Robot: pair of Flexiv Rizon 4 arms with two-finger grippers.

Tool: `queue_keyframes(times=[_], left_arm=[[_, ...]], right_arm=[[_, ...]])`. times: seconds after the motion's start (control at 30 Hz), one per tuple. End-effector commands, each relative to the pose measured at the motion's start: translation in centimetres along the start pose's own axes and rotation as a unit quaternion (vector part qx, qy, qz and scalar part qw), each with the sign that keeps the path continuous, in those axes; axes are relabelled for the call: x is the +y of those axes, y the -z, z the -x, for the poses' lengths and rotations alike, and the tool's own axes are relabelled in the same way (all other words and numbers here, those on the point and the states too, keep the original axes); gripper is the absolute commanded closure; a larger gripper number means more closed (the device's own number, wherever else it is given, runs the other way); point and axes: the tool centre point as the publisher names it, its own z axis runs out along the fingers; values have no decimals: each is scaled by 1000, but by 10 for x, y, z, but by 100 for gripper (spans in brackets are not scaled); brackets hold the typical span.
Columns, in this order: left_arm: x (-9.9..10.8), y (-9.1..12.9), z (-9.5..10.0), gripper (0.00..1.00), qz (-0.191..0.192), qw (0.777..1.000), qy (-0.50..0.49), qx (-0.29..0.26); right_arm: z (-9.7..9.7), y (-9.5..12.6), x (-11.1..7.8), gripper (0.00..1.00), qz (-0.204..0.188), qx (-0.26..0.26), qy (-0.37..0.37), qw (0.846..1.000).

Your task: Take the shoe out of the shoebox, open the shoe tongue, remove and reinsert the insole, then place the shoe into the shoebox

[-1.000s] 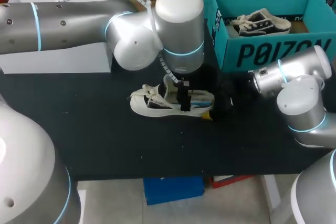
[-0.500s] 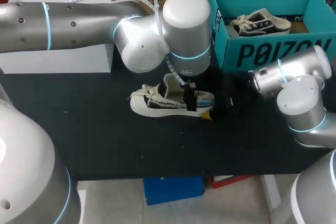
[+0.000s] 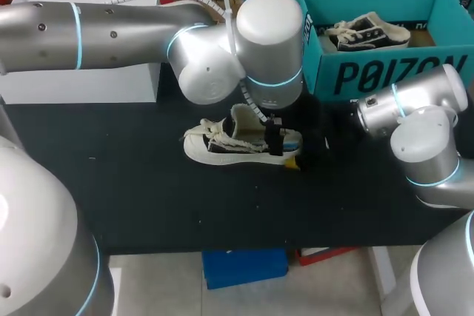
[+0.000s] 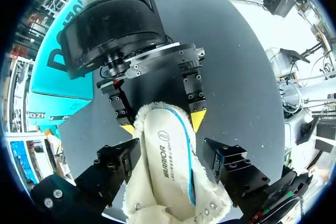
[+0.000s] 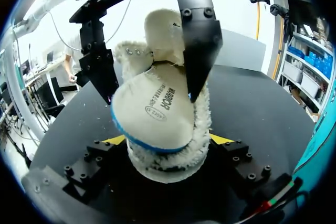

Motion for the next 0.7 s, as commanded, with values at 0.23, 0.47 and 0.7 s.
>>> queue_keyframes(times=[0.23,0.47,0.7], left_arm=[[-8,-10,6,64,0,1000,7,3],[-8,-14,9,66,9,1000,11,6],[-9,-13,11,100,7,1000,12,7]], right_arm=[[2,-1,-3,100,-1,1,-1,1000],[2,-1,-3,100,-1,1,-1,1000],[2,-1,-3,100,-1,1,-1,1000]])
